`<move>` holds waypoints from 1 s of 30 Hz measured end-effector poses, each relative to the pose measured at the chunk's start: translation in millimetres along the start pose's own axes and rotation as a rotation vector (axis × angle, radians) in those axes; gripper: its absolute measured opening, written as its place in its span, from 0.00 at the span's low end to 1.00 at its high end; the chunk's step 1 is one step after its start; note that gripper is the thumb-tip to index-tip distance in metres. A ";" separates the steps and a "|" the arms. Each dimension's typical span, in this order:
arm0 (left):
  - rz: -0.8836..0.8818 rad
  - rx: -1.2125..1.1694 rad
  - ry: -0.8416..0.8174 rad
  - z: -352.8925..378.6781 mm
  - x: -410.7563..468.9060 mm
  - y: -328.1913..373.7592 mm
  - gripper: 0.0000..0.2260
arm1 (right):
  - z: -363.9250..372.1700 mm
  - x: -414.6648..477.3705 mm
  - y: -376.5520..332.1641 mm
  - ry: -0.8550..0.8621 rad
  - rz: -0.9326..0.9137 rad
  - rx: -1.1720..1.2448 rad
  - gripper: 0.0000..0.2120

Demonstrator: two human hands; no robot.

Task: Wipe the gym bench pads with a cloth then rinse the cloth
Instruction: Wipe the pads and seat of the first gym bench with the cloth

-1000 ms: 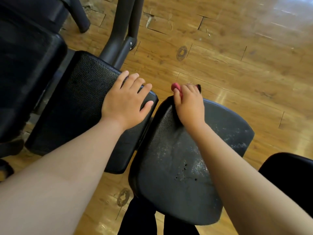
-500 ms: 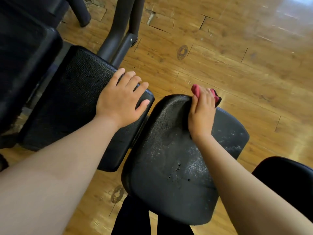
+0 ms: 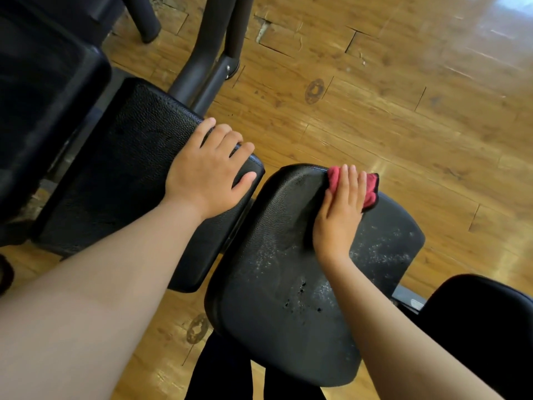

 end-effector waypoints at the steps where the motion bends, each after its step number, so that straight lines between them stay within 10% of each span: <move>1: 0.002 -0.004 -0.003 0.2 0.1 0.1 0.25 | 3.4 -2.8 -8.8 -0.012 0.008 -0.004 0.23; 8: -0.002 -0.004 0.005 -1.2 -0.1 0.9 0.25 | -3.1 -25.0 -4.3 -0.205 -0.320 0.007 0.21; 14: 0.003 0.004 -0.017 0.4 0.8 0.6 0.25 | 1.5 8.5 6.6 0.059 0.099 0.081 0.23; 23: -0.002 -0.006 -0.004 -0.9 1.5 0.9 0.25 | -14.5 -0.8 19.7 -0.131 -0.242 -0.034 0.22; 30: 0.006 0.010 -0.007 -0.3 0.2 1.1 0.24 | 11.3 -9.5 -25.3 0.009 0.056 0.077 0.24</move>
Point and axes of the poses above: each hand's wrist, its own x-axis towards the middle knuckle, its own z-axis out of the palm, y = z × x, the point moved 2 cm from there along x, towards the middle knuckle, and after that the axes turned 2 degrees about -y, right-handed, at the moved point
